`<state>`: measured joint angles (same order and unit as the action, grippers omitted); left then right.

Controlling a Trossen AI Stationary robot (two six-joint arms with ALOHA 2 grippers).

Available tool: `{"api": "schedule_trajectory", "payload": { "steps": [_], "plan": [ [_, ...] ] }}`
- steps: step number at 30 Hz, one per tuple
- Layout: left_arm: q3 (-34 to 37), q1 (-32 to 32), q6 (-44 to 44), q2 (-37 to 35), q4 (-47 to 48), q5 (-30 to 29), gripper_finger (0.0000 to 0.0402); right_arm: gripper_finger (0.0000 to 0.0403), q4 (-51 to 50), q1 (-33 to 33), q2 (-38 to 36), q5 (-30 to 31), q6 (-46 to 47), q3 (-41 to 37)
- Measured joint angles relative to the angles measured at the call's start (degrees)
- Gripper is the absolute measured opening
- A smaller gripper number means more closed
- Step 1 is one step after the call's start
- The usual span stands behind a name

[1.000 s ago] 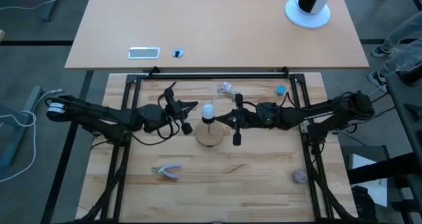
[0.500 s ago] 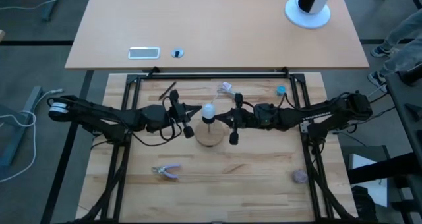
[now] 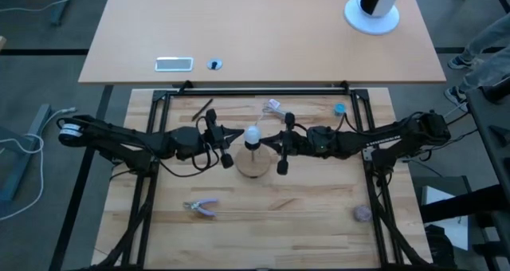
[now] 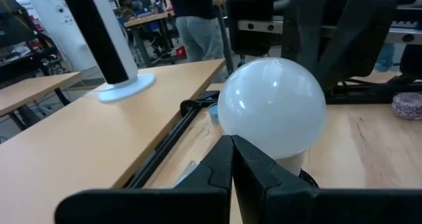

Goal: Screw lightbulb
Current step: Remove the lightbulb from the lamp

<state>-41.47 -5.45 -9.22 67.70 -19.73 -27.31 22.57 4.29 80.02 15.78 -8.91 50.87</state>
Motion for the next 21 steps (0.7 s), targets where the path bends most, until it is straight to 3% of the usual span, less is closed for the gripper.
{"api": "schedule_trajectory", "payload": {
  "steps": [13,21],
  "plan": [
    [0.00,-0.34,2.44,-0.40,1.54,0.72,0.0000,0.0000,-0.35,-0.02,-0.03,0.89,-0.22,-0.02],
    [0.03,-2.44,3.47,-1.42,3.81,3.75,0.0000,0.0000,-2.23,-0.41,0.19,5.71,-0.72,-0.07]
  ]
}}
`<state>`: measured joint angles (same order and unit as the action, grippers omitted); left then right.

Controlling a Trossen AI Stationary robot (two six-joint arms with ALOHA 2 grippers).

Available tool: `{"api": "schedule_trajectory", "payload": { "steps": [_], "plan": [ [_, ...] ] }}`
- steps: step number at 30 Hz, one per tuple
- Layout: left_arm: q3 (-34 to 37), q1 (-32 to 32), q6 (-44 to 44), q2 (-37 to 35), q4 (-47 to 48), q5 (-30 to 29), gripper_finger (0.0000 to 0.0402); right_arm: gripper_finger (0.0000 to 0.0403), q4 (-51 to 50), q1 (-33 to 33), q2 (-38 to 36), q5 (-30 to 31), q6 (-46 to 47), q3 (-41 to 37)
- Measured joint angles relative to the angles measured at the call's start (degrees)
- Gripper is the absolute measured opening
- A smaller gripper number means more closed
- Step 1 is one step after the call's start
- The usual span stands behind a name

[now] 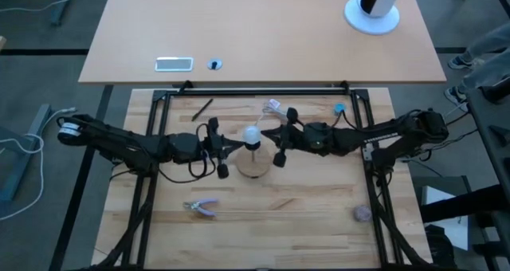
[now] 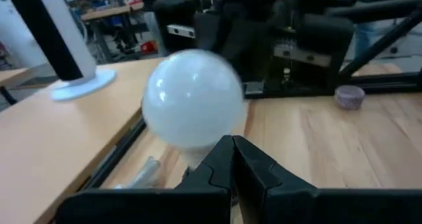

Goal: Screw lightbulb
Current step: Remove the lightbulb from the lamp

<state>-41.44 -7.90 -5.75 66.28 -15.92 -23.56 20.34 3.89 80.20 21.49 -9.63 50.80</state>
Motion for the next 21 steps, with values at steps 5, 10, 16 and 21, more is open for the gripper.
{"api": "schedule_trajectory", "payload": {
  "steps": [5,10,16,21],
  "plan": [
    [0.01,-1.74,0.85,-0.22,0.43,-1.74,0.0000,0.0000,-0.44,-0.55,-0.22,-0.08,-0.39,-0.10],
    [0.01,-3.14,2.44,-0.79,4.20,-12.37,0.0000,0.0000,-5.46,-0.70,-2.13,0.02,0.23,-0.37],
    [0.01,-1.58,-1.69,-0.41,1.47,-18.67,0.0000,0.0000,-8.64,-0.44,-4.28,-6.86,0.57,-0.37],
    [0.01,0.21,-4.97,0.94,-2.76,-12.35,0.0000,0.0000,-3.25,-0.46,-3.21,-8.97,0.11,-0.37]
  ]
}}
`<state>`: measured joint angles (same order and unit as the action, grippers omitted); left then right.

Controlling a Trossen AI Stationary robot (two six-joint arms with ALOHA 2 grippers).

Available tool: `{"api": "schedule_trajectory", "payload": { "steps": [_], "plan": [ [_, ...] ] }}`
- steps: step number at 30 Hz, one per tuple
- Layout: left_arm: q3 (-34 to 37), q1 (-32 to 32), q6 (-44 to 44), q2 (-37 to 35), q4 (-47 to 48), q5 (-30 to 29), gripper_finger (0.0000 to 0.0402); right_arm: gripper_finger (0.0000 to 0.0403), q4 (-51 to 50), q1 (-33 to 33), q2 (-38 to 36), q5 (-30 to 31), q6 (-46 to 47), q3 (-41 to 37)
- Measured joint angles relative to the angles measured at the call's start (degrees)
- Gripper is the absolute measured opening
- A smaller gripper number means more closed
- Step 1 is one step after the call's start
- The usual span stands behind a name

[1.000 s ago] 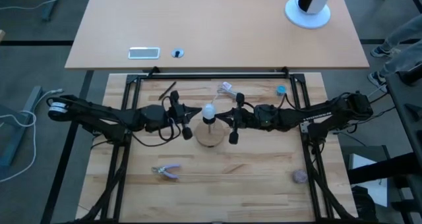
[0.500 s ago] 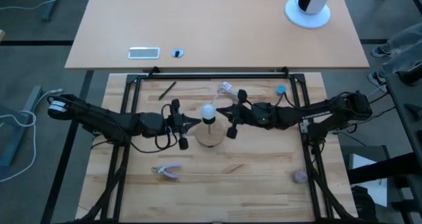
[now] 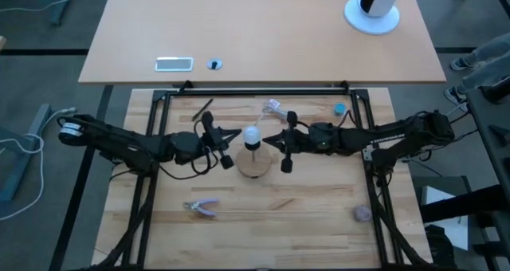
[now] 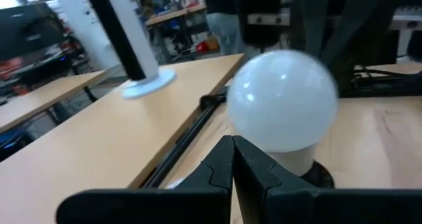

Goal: Screw lightbulb
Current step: Remove the lightbulb from the lamp

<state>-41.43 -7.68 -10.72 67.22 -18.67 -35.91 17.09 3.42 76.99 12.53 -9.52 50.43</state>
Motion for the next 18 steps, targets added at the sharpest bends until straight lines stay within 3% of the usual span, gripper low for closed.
{"api": "schedule_trajectory", "payload": {
  "steps": [10,18],
  "plan": [
    [0.00,0.00,-0.16,0.24,-0.39,3.27,0.0000,0.0000,2.05,-0.82,0.94,-0.31,0.54,0.00],
    [0.00,-1.85,1.71,0.22,-0.13,4.18,0.0000,0.0000,0.72,-1.14,0.94,7.47,0.70,-0.02]
  ]
}}
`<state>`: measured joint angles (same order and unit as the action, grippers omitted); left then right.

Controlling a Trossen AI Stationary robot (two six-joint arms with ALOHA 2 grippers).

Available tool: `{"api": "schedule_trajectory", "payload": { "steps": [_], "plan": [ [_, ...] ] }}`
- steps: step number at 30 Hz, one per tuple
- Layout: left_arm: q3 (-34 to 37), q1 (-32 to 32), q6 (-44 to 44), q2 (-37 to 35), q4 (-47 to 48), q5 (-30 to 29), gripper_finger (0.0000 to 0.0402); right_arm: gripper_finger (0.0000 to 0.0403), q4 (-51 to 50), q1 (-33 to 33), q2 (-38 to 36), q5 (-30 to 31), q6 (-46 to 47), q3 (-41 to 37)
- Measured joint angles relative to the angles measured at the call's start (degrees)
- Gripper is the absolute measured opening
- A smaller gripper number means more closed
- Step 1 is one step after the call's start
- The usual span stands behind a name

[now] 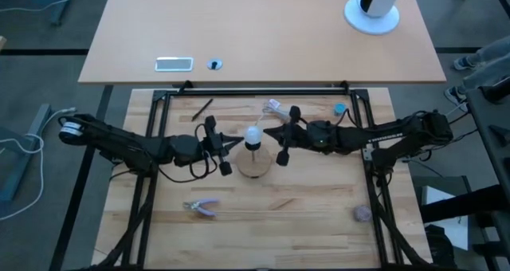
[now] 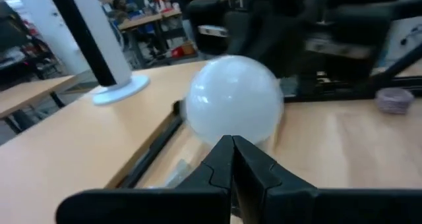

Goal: Screw lightbulb
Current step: Remove the lightbulb from the lamp

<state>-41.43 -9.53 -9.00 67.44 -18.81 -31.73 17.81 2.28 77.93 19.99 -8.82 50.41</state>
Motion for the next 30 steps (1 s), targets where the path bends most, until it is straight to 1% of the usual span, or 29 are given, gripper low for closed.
{"api": "schedule_trajectory", "payload": {
  "steps": [2,3,6,7,9,11,12,16,19,24,27,30],
  "plan": [
    [0.00,-0.97,1.17,0.00,1.23,-0.80,0.0000,0.0000,-1.36,0.00,-0.13,2.37,-0.05,0.01],
    [0.00,-1.41,1.75,0.00,1.97,-1.95,0.0000,0.0000,-2.13,0.00,-0.30,2.59,-0.20,0.00],
    [0.00,-2.47,2.82,-0.04,4.40,-6.98,0.0000,0.0000,-3.79,0.05,-0.93,2.41,-0.27,0.00],
    [-0.01,-2.57,3.02,-0.07,4.87,-8.60,0.0000,0.0000,-5.11,0.16,-1.28,1.42,-0.44,0.00],
    [0.00,-2.56,3.04,-0.09,5.05,-11.01,0.0000,0.0000,-5.77,0.31,-1.40,-3.26,-0.65,0.00],
    [0.00,-2.13,2.27,-0.09,4.63,-11.57,0.0000,0.0000,-5.03,0.44,-1.40,-8.02,-0.37,0.00],
    [-0.01,-1.74,1.53,-0.09,4.08,-11.62,0.0000,0.0000,-4.00,0.47,-1.38,-9.48,-0.14,0.00],
    [-0.02,-0.22,-0.77,-0.07,1.53,-10.72,0.0000,0.0000,0.17,0.48,-0.94,-10.06,-0.26,0.00],
    [-0.02,0.55,-1.94,-0.07,0.30,-8.35,0.0000,0.0000,1.50,0.43,-0.87,-9.99,-0.28,0.00],
    [-0.02,1.09,-2.22,-0.04,-0.01,-4.82,0.0000,0.0000,1.94,0.20,-0.87,-9.63,-0.24,0.00],
    [-0.02,1.09,-2.33,-0.04,-0.11,-1.74,0.0000,0.0000,2.10,-0.15,-0.87,-9.26,-0.22,0.00],
    [-0.02,1.09,-2.31,-0.04,-0.09,-0.48,0.0000,0.0000,2.07,-0.30,-0.87,-8.09,-0.22,0.00]
  ]
}}
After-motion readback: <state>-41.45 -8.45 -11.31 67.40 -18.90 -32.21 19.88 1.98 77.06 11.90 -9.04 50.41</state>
